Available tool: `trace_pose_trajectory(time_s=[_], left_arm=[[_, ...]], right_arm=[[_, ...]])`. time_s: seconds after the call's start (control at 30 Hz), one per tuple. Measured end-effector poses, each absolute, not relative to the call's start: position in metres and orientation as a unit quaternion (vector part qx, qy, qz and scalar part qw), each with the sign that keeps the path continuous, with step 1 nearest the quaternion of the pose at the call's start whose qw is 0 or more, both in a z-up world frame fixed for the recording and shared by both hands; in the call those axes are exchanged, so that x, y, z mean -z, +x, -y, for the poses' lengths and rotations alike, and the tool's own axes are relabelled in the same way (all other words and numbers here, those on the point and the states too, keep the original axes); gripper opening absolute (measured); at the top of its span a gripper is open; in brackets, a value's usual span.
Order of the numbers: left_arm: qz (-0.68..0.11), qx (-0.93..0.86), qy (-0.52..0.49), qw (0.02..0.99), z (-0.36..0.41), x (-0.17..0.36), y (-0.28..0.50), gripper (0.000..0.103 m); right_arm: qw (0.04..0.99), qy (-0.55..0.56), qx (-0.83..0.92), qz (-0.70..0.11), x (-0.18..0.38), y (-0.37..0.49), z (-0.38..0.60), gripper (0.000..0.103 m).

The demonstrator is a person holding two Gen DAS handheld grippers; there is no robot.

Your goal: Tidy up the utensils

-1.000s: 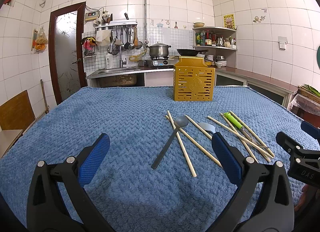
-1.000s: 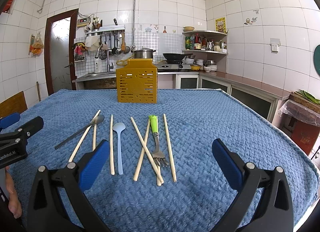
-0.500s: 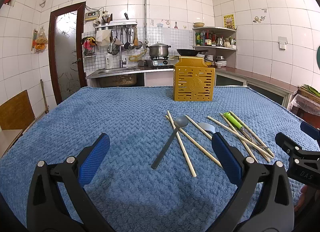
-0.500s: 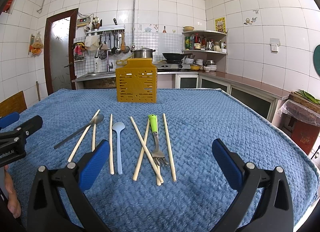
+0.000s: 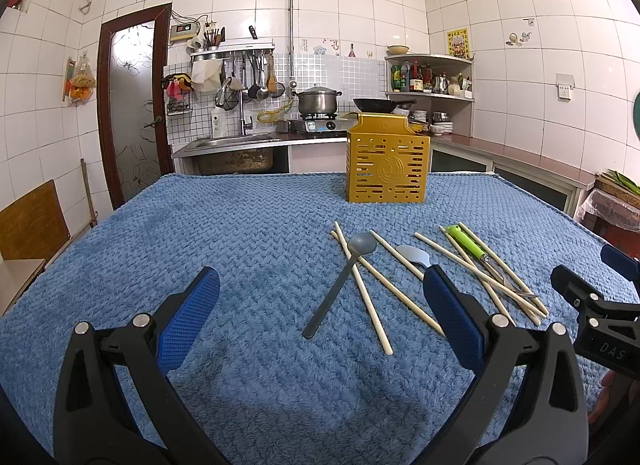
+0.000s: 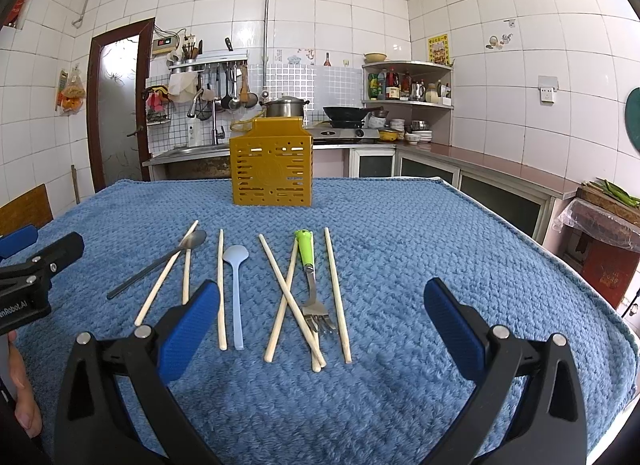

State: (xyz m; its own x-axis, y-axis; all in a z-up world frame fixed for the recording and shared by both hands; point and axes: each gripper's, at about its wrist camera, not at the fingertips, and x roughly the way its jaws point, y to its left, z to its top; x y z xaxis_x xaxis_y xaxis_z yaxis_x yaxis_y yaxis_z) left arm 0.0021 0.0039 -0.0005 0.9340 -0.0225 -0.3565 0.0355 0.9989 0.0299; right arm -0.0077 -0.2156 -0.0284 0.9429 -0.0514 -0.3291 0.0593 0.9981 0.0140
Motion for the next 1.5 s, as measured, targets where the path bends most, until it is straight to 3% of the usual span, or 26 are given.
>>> trace_pose_trajectory(time_s=[1.07, 1.5], left_arm=[[-0.183, 0.016, 0.018, 0.983, -0.005, 0.001, 0.003, 0.098], [-0.229, 0.025, 0.041, 0.972, 0.003, -0.001, 0.020, 0.098]], right_arm=[[0.985, 0.012, 0.027, -0.167, 0.029, -0.008, 0.216, 0.099], [0.982, 0.016, -0.003, -0.189, 0.015, 0.008, 0.226, 0.099]])
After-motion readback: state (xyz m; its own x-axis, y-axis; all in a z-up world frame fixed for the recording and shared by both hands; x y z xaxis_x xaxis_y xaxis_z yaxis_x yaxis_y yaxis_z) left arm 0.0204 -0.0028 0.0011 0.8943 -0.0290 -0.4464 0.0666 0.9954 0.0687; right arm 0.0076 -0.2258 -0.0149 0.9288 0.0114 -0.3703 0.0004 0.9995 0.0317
